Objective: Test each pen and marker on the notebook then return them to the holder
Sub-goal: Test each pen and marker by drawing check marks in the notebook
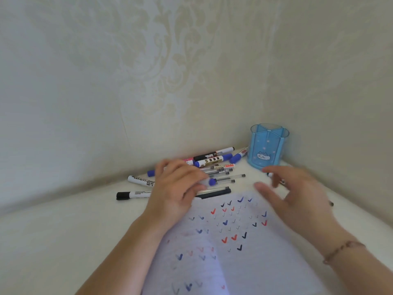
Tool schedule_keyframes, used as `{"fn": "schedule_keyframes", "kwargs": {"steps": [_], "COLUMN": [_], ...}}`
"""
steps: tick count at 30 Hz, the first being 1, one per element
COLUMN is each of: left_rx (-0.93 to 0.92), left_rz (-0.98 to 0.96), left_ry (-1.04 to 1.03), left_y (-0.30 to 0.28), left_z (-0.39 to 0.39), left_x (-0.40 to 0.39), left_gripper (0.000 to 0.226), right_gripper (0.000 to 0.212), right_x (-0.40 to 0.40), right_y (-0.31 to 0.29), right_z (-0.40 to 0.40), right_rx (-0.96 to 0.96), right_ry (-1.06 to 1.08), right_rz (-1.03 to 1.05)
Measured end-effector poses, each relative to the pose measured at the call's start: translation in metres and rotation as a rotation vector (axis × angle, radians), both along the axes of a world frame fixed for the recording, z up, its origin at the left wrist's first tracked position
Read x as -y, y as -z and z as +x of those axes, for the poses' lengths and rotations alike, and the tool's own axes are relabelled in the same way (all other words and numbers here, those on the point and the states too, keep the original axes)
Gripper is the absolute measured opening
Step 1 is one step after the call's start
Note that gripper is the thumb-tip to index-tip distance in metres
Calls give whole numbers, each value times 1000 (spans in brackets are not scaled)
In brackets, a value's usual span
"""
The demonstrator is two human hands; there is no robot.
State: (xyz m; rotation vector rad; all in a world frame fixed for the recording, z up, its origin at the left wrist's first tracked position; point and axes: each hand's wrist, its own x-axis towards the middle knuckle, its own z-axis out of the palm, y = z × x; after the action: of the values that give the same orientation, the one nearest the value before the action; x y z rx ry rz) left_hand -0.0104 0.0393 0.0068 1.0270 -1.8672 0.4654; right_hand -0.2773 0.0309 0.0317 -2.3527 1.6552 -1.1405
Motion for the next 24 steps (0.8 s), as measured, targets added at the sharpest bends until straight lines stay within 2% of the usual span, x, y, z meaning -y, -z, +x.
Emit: {"fn": "schedule_keyframes", "kwargs": {"steps": [3,4,5,7,8,11,15,17,19,21,24], "left_rx": [182,206,203,144,102,5,38,113,166,176,159], "left_rz": [-108,-116,-116,-69,-18,118,166,184,210,226,212], "left_ry": [127,156,182,214,205,79,88,97,115,142,184], "left_y": [-2,-2,-2,-1,-1,3,4,2,1,1,4], "left_z": [-22,-27,-29,-29,-28,-18,-18,-25,-31,-33,-32], "left_x": [-7,-8,-8,-9,-10,-8,-11,-14,-16,-17,-17], "left_gripper": [8,10,11,16,21,29,33,35,37,36,35], "right_gripper": [71,70,59,26,16,8,12,6,11,15,15], "right_x": [-23,-24,-24,-23,-22,-19,-19,-21,-26,-28,-28], "right_y": [3,7,10,8,7,-3,-12,-10,-6,-3,0], "right_z": [33,39,42,43,41,28,20,26,34,40,43], "right_rx": [-18,-13,25,198,306,714,978,978,873,825,859], "right_ry": [-324,-369,-389,-369,-343,-395,-441,-463,-510,-524,-494], "right_rz": [203,187,134,47,72,223,325,412,486,532,522]}}
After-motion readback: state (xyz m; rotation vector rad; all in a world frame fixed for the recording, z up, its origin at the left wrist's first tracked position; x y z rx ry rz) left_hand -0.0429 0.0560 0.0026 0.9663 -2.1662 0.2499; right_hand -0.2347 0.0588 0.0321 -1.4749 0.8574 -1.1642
